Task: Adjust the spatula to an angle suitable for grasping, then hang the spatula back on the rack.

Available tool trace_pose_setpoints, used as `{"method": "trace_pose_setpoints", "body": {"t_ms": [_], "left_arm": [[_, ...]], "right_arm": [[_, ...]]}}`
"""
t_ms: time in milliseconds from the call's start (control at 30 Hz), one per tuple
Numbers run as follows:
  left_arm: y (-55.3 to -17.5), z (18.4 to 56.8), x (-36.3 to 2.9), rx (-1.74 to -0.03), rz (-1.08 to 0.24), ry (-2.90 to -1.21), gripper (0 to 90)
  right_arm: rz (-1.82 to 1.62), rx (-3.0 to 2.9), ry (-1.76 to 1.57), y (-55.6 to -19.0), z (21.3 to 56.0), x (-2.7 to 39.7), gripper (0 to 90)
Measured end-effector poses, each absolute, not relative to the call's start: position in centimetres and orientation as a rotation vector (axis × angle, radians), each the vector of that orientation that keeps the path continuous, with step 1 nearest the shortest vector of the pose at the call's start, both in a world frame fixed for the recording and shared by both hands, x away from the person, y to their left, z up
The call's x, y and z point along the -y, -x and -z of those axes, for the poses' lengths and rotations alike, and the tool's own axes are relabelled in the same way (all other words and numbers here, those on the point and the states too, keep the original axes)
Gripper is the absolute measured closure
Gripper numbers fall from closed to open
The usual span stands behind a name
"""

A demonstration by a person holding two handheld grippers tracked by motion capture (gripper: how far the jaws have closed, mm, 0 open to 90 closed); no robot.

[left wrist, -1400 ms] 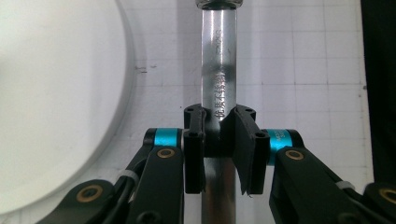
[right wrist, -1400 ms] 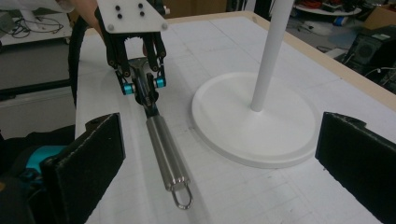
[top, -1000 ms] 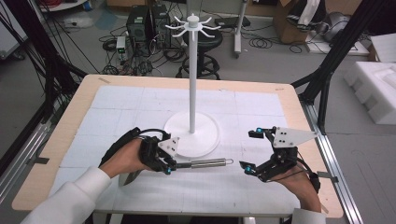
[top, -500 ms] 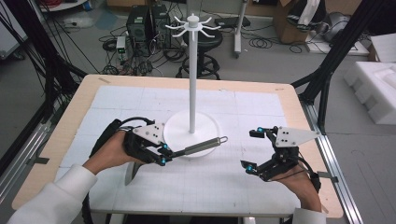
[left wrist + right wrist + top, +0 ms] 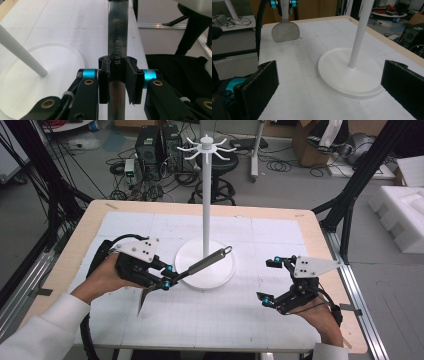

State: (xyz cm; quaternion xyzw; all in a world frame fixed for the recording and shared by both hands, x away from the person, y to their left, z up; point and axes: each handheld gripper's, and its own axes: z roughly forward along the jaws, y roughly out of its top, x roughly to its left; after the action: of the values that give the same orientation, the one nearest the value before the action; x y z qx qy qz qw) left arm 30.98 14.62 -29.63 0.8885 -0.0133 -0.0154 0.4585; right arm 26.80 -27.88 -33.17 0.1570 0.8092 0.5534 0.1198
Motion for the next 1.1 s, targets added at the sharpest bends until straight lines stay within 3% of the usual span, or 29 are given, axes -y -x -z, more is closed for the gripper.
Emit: {"method": "trace_pose_setpoints", "body": {"t_ms": [433,1100], "left_arm": [[-31.3,26.5,-16.6,0.017,-0.005,-2.06,74.7],[-31.4,26.5,-16.9,0.017,-0.006,-2.058,74.7]], "right_arm": [[-1.614,-2.368,-0.464,-27.0,33.2,27.7,0.4],[-1.591,-2.397,-0.446,-27.2,33.0,27.2,0.4]]}}
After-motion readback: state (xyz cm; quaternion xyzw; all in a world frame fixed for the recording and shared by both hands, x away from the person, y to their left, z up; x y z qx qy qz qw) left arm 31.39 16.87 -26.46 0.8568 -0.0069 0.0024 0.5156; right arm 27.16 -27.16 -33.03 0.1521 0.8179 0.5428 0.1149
